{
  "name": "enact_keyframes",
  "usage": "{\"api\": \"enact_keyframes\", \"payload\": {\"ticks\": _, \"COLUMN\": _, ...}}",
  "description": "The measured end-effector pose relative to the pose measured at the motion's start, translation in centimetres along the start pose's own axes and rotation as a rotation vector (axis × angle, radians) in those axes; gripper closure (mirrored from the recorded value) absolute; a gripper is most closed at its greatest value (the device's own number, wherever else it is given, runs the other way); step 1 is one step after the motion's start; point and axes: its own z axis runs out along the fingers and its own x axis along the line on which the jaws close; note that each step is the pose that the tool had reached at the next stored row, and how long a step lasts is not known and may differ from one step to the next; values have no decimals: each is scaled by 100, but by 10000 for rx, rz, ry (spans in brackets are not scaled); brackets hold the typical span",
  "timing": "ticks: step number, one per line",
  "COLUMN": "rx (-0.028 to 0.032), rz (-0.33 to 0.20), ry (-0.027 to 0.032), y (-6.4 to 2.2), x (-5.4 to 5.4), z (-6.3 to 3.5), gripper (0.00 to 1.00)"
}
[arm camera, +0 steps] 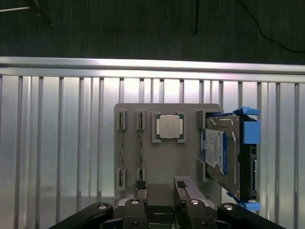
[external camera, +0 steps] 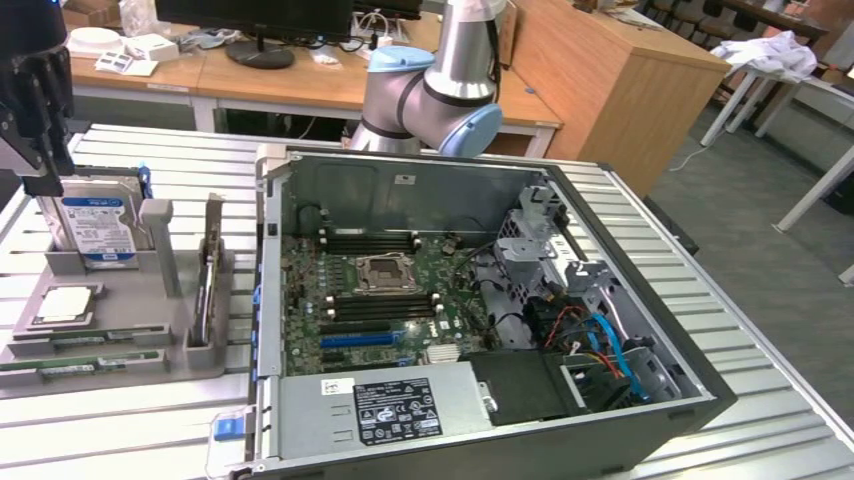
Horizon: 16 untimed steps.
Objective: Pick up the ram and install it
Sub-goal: 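Pick up the ram and move it above insertion slot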
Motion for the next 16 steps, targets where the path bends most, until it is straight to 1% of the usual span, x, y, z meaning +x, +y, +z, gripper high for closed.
{"api": "enact_keyframes", "payload": {"ticks": 4, "rx": 1, "rz": 0, "ry": -1, "y": 0, "x": 1, "z": 22, "gripper": 64}}
{"api": "enact_keyframes", "payload": {"ticks": 10, "rx": 0, "rz": 0, "ry": -1, "y": -4, "x": 3, "z": 115, "gripper": 64}}
{"api": "enact_keyframes", "payload": {"ticks": 16, "rx": 1, "rz": 0, "ry": -1, "y": -6, "x": 4, "z": 180, "gripper": 64}}
